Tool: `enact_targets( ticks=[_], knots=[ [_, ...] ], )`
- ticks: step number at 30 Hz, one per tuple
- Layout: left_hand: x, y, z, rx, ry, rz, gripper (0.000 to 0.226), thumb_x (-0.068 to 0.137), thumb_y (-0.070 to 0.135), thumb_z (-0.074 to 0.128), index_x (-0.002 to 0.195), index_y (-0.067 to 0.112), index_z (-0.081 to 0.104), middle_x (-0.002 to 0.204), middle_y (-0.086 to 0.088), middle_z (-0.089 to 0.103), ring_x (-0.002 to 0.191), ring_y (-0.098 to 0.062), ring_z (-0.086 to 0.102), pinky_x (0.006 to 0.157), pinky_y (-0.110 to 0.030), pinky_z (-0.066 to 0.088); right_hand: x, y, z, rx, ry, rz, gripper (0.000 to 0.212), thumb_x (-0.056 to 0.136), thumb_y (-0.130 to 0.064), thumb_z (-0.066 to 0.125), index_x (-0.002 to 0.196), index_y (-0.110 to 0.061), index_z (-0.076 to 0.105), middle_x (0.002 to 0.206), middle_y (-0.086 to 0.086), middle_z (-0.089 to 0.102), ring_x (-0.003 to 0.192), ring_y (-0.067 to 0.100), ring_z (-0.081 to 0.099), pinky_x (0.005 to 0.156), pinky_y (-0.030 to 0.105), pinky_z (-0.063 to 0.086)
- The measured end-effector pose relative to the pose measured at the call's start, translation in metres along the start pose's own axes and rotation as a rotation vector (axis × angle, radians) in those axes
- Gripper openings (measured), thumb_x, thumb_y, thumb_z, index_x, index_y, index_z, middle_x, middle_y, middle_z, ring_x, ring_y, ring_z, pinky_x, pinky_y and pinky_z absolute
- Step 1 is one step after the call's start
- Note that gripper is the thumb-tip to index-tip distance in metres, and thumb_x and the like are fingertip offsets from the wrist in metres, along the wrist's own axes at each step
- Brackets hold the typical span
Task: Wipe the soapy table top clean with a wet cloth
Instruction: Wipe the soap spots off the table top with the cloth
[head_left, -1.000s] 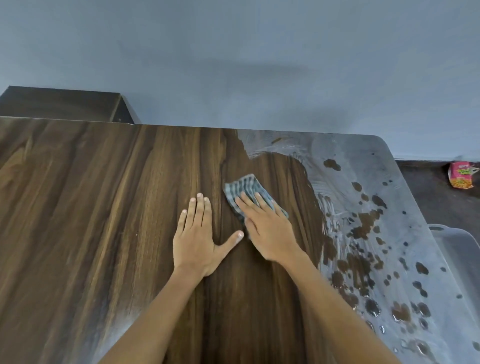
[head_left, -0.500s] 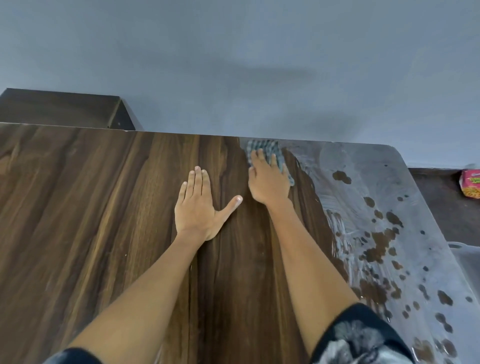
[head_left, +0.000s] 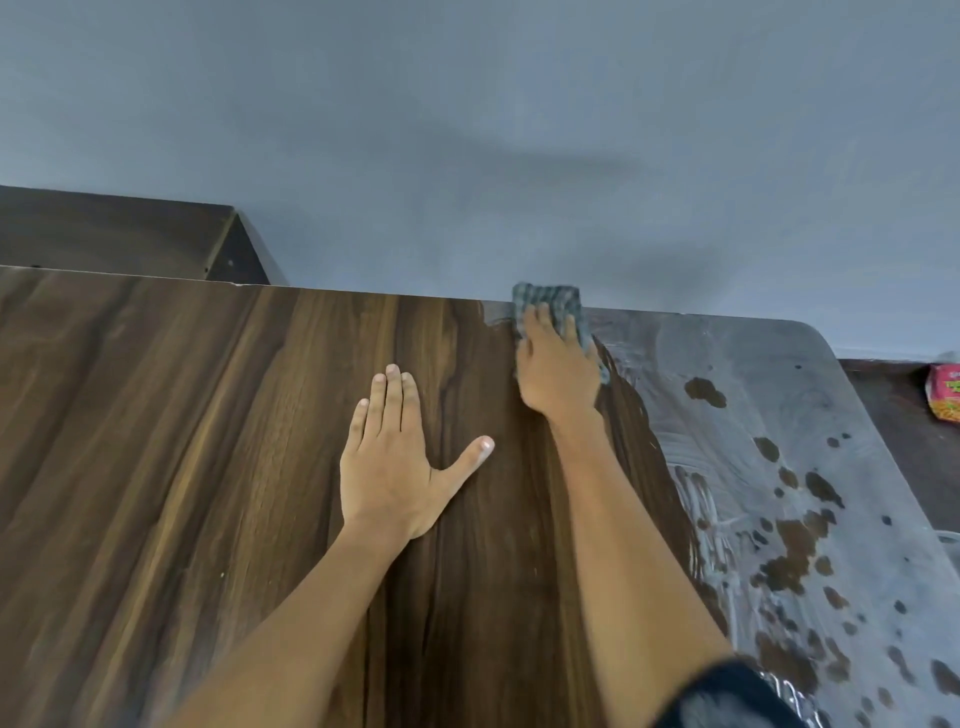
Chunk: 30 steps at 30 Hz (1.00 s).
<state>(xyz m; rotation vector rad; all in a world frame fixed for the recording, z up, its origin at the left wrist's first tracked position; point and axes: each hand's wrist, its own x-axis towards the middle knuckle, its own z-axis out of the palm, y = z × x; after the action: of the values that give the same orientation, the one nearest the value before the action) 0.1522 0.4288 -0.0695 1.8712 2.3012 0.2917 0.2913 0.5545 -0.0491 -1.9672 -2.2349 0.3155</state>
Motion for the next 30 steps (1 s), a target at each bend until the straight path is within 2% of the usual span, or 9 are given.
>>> enact_targets(
  ticks=[5,9,13,16,18,22,26,28,30],
  knots=[
    [0.006,0.002,-0.003,0.048,-0.034,0.076,0.120,0.059,0.088,-0.017,0.146,0.007,-0.005,0.156,-0.008,-0.007,0.143,-0.019,-0.011,0.116,-0.034,-0.004,0.010,-0.036,0.013,0.027,-0.042,-0.258,0.046,0.101,-0.026,0.030,0.147,-0.026,0.025,0.156,-0.005,0.019,0.144,0.019,0.012,0.115,0.042,0.011],
    [0.008,0.001,-0.002,0.042,-0.018,0.099,0.117,0.062,0.088,-0.014,0.146,0.007,-0.001,0.156,-0.009,-0.004,0.143,-0.019,-0.009,0.116,-0.034,-0.003,-0.040,-0.008,0.006,0.020,-0.105,-0.444,0.046,0.101,-0.031,0.032,0.146,-0.031,0.026,0.153,-0.013,0.023,0.143,0.010,0.013,0.115,0.036,0.010],
    [0.007,0.001,-0.001,0.035,-0.013,0.099,0.117,0.063,0.088,-0.012,0.147,0.007,0.002,0.156,-0.009,-0.001,0.143,-0.019,-0.007,0.116,-0.035,-0.001,-0.027,0.028,-0.003,-0.036,-0.055,-0.217,0.048,0.101,-0.033,0.027,0.148,-0.028,0.022,0.155,-0.010,0.020,0.143,0.014,0.013,0.116,0.040,0.016],
    [0.007,0.001,0.000,0.030,-0.003,0.099,0.116,0.065,0.088,-0.010,0.146,0.006,0.004,0.156,-0.009,0.002,0.143,-0.020,-0.004,0.117,-0.035,0.002,0.017,0.014,-0.005,-0.053,-0.074,-0.054,0.051,0.101,-0.031,0.025,0.150,-0.021,0.013,0.157,-0.004,0.013,0.144,0.021,0.008,0.116,0.044,0.014],
    [0.007,0.001,-0.001,0.021,0.002,0.103,0.115,0.065,0.088,-0.010,0.146,0.007,0.003,0.156,-0.009,0.001,0.143,-0.019,-0.005,0.116,-0.035,0.001,0.036,-0.007,-0.003,-0.030,-0.091,-0.074,0.051,0.101,-0.029,0.026,0.150,-0.022,0.013,0.158,-0.004,0.011,0.145,0.022,0.006,0.115,0.046,0.010],
    [0.006,0.000,-0.004,-0.010,0.011,0.111,0.116,0.063,0.087,-0.013,0.147,0.008,0.003,0.156,-0.007,0.000,0.143,-0.017,-0.006,0.116,-0.032,-0.001,0.016,-0.040,0.012,0.077,-0.064,-0.275,0.046,0.100,-0.023,0.032,0.146,-0.025,0.028,0.155,-0.005,0.022,0.144,0.021,0.012,0.115,0.044,0.009],
    [0.002,-0.004,-0.008,-0.167,0.049,0.236,0.120,0.063,0.093,0.009,0.142,0.006,0.031,0.150,-0.007,0.029,0.140,-0.019,0.021,0.113,-0.032,0.014,-0.066,-0.020,0.011,0.231,-0.085,-0.368,0.044,0.100,-0.025,0.035,0.143,-0.029,0.035,0.150,-0.013,0.029,0.142,0.008,0.013,0.115,0.031,0.007],
    [0.000,-0.006,-0.005,-0.246,0.074,0.281,0.104,0.072,0.086,0.016,0.134,0.009,0.045,0.140,-0.005,0.046,0.134,-0.018,0.036,0.110,-0.033,0.024,-0.109,0.007,0.004,0.228,-0.081,-0.328,0.047,0.097,-0.034,0.028,0.144,-0.035,0.031,0.149,-0.021,0.024,0.140,-0.001,0.006,0.113,0.025,0.001],
    [-0.001,-0.006,-0.003,-0.261,0.086,0.268,0.091,0.080,0.078,0.018,0.132,0.009,0.048,0.137,-0.004,0.050,0.132,-0.018,0.039,0.109,-0.033,0.027,-0.128,0.034,-0.006,0.159,-0.053,-0.220,0.050,0.095,-0.040,0.021,0.144,-0.040,0.025,0.148,-0.024,0.017,0.139,-0.003,0.003,0.114,0.028,0.001]
  ],
)
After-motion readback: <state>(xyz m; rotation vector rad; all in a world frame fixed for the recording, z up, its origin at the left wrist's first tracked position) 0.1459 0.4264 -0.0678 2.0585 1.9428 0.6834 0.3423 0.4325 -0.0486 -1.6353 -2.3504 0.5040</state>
